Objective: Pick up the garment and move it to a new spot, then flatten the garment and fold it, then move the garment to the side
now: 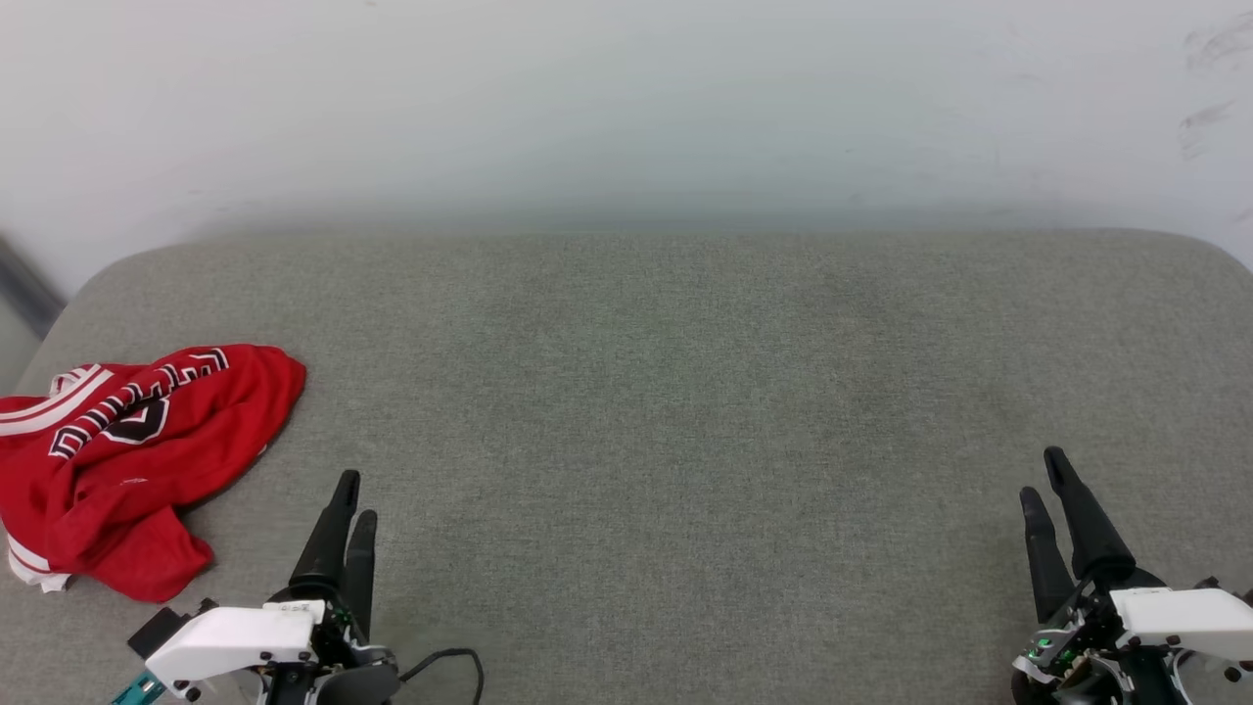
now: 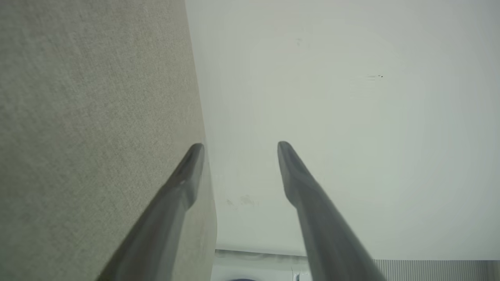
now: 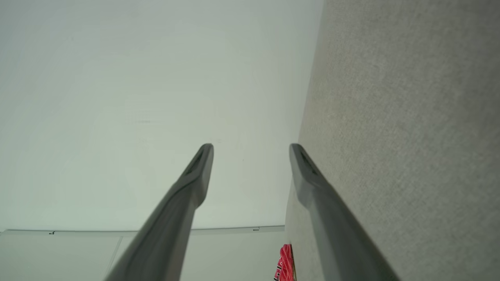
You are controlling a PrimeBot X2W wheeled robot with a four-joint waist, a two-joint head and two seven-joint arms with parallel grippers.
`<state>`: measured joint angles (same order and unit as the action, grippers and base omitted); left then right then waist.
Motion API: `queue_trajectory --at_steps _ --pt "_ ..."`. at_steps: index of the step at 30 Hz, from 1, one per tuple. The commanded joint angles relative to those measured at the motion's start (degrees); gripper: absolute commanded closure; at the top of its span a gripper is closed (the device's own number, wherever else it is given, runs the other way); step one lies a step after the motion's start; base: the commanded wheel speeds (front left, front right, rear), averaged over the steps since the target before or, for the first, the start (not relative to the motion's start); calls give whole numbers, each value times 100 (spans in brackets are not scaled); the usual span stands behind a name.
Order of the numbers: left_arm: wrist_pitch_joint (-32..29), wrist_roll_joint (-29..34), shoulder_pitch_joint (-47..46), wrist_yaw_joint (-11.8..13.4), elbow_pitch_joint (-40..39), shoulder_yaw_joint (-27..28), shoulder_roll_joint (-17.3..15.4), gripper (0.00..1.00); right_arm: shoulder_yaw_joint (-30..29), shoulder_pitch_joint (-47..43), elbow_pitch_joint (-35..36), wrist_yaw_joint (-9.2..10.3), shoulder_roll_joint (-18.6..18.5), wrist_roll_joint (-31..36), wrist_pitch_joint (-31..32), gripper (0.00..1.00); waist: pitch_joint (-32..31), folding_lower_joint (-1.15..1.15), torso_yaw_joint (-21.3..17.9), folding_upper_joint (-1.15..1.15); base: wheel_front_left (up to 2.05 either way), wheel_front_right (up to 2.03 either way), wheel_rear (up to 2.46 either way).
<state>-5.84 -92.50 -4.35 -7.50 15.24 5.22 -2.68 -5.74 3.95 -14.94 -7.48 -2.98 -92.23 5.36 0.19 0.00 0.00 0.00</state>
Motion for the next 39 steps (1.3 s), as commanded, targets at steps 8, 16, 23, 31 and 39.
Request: queue_trajectory --at_steps 8,16,23,31,39 --pt "229 54 -172 -4 -375 -300 -16 0 197 66 361 -1 -15 241 -265 0 4 0 7 0 0 0 0" --pt "508 479 -165 -3 -551 -568 -89 0 276 52 540 -1 -37 725 -472 0 -1 0 11 0 0 0 0" --pt "675 1396 -144 -3 -598 -558 -76 0 297 57 679 -1 -49 1703 -635 0 -11 0 19 0 0 0 0" --pt "848 2553 -158 -3 -640 -593 -50 0 418 74 758 -1 -48 2903 -811 0 -12 0 25 0 0 0 0" --pt "1009 3456 -127 -3 -664 -661 -27 0 533 90 802 -1 -51 3979 -967 0 -14 0 21 0 0 0 0"
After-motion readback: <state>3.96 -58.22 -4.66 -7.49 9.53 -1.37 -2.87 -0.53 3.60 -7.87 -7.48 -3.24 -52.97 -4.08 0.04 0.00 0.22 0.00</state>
